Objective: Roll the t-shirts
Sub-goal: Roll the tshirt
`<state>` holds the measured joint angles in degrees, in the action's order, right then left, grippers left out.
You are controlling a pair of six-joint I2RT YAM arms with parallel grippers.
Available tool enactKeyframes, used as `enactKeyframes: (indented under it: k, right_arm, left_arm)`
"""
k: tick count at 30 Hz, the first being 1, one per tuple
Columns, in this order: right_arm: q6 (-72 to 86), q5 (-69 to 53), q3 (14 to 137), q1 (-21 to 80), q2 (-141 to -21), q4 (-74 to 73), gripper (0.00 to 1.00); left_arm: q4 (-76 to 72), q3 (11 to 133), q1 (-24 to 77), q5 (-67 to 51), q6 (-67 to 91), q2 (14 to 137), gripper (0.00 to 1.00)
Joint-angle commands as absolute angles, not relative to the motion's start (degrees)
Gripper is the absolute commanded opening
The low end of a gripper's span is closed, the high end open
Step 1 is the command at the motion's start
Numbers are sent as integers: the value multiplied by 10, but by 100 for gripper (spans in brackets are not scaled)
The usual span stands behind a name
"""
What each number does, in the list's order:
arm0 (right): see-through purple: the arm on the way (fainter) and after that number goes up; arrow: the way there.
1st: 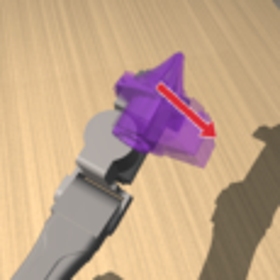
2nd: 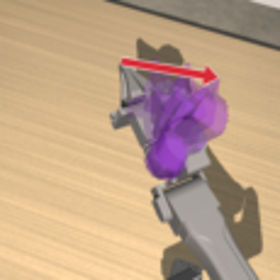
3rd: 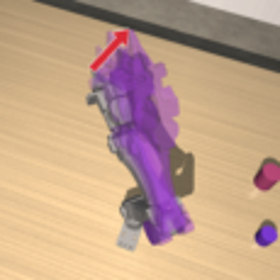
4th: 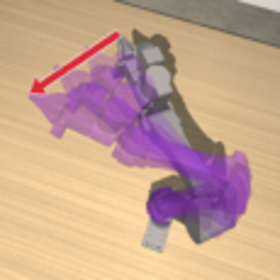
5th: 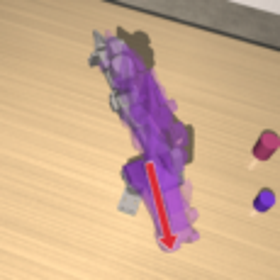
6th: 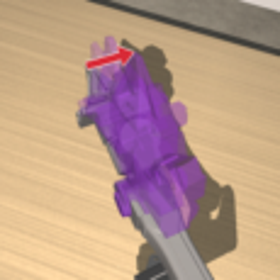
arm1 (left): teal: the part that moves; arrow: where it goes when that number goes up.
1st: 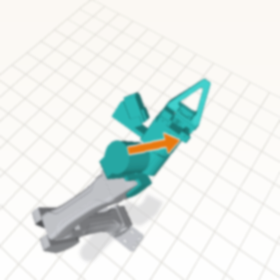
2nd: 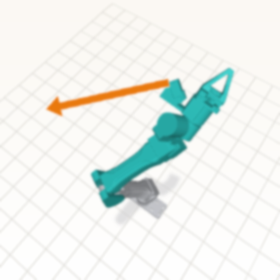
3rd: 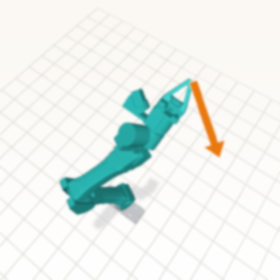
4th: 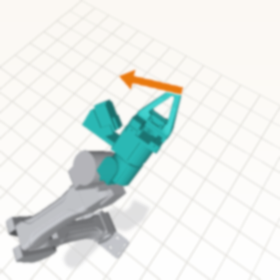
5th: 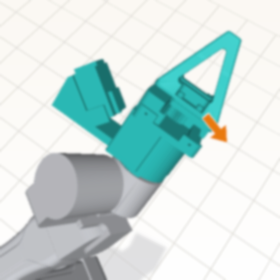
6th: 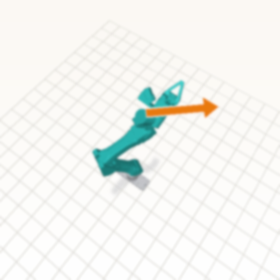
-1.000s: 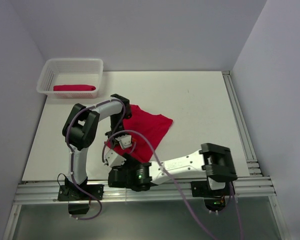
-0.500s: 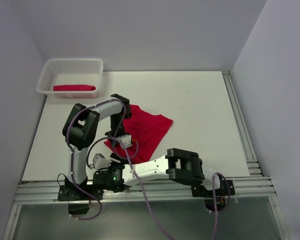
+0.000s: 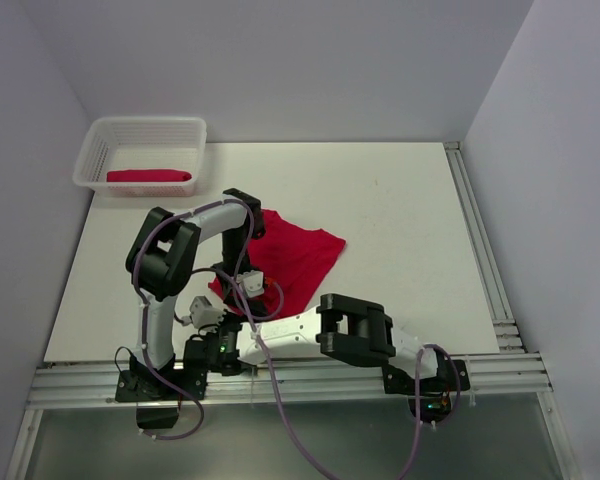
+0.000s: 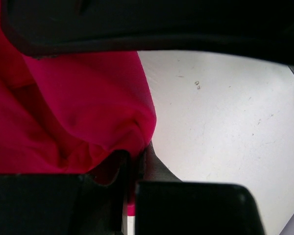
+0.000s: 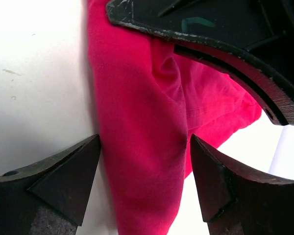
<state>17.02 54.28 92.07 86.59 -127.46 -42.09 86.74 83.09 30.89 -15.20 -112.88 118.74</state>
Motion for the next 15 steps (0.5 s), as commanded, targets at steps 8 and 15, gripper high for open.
enactKeyframes:
  k: [8,15]
  right_arm:
    - [174,617,950,869,-1320,-415,77]
    - [159,621,970,873,-1343,-407,76]
  left_arm:
    - [787,812,310,-104,-1194,1221,0]
    - [787,811,310,-105,-1196,1220,0]
